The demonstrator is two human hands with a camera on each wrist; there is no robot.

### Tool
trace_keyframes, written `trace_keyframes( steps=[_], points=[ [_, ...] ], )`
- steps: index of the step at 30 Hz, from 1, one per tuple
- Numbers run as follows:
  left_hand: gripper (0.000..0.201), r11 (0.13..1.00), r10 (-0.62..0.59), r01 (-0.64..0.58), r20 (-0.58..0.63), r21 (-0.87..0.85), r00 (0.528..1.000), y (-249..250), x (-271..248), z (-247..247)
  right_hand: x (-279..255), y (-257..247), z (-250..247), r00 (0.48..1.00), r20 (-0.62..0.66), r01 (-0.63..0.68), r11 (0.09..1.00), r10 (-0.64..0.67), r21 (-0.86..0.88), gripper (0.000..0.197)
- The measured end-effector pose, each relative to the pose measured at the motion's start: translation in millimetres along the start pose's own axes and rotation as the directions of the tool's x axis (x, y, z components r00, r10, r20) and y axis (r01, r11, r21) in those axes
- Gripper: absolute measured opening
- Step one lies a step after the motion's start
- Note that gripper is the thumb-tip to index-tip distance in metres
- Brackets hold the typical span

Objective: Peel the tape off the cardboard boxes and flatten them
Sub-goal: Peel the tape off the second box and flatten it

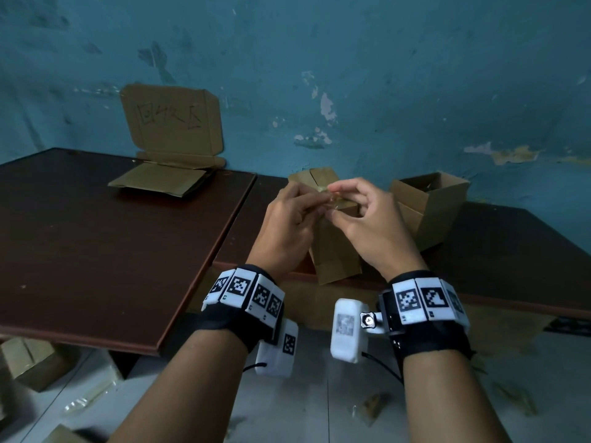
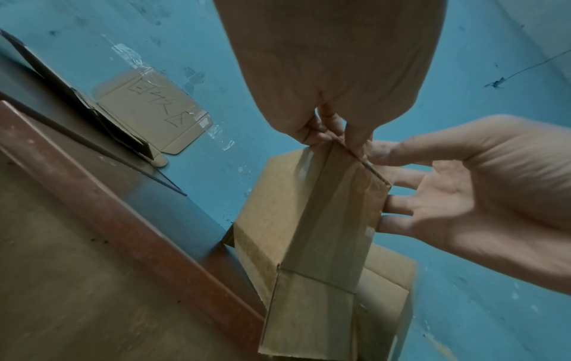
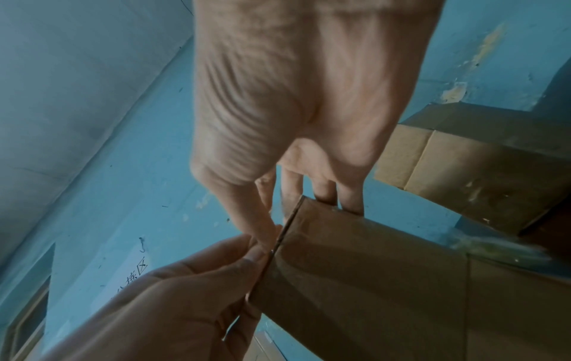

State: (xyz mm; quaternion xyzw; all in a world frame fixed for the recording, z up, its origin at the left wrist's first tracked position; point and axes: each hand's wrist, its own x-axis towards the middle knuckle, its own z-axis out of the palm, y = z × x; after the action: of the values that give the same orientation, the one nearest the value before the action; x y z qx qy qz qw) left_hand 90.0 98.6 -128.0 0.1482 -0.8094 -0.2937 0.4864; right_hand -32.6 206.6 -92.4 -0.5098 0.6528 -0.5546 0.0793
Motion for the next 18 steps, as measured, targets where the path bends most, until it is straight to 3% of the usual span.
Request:
trace_keyframes(
  steps=[6,10,13,18],
  points=[
    [0.021,0.998,-0.011,0.014,-0.059,0.062,0.998,2,-1,2,-1,-1,-4,0.997,0.075,0.001,1.0,-0.003,0.023,0.049],
    [0.026,0.998,-0.066,0.066,-0.013,0.002,0.998,6,0,-3,3,6,7,0.998,-0.062,0.021,0.994,-0.028,-0.103,0.04],
    [0.025,0.996,-0.091,0.092,0.025,-0.019,0.996,10,0,-7,3,9,7,0.994,-0.108,0.005,0.997,-0.013,-0.077,0.043],
    [0.011,0.997,-0.079,0.081,-0.131,0.009,0.988,4,4,-10,2,5,7,0.994,-0.098,-0.041,0.997,0.048,0.07,0.05]
  ],
)
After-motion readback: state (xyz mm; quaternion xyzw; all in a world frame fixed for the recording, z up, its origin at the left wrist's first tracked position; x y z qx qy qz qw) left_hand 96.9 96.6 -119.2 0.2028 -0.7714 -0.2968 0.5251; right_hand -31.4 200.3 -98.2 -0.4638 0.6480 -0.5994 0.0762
